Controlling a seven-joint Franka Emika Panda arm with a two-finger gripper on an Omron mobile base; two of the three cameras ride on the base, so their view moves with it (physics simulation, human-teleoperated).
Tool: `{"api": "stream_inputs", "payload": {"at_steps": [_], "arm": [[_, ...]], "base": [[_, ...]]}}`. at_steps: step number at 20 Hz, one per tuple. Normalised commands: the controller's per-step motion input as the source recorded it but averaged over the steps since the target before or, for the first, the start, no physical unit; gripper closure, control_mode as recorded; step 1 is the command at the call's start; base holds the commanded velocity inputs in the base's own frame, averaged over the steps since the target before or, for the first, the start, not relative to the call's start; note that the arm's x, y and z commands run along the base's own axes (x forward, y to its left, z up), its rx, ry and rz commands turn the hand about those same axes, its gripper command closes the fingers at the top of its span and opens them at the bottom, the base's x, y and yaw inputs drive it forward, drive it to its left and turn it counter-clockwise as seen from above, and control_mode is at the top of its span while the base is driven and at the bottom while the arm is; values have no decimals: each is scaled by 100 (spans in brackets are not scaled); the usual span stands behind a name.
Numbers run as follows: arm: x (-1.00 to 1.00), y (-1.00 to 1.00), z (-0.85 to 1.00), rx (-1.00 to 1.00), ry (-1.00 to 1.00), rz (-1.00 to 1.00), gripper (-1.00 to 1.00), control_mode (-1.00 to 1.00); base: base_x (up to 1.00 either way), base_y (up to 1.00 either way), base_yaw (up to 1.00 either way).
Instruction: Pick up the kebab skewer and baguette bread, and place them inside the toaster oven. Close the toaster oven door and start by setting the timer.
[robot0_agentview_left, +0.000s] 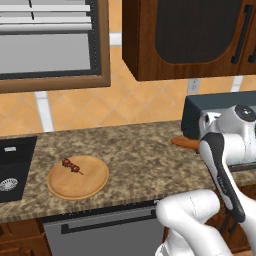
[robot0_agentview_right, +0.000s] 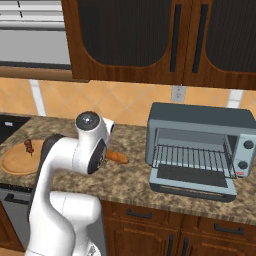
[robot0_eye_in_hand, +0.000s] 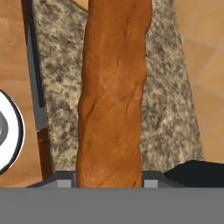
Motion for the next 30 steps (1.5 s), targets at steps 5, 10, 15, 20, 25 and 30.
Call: {"api": "stream_inputs", "payload": {"at_steps": [5, 10, 15, 20, 25, 30], "arm": [[0, -100, 35, 0, -4, 0, 100, -100], [1, -100, 23, -2, -9, 5, 100, -100], [8, -100, 0, -7, -13, 7, 100, -100], [57, -78, -2, -4, -3, 8, 100, -100], [67, -61, -22, -1, 0, 11, 100, -100], [59, -52, -37, 0, 0, 10, 100, -100]], "base": [[0, 0, 0], [0, 0, 0], [0, 0, 0], [0, 0, 0], [0, 0, 0], [0, 0, 0]]}}
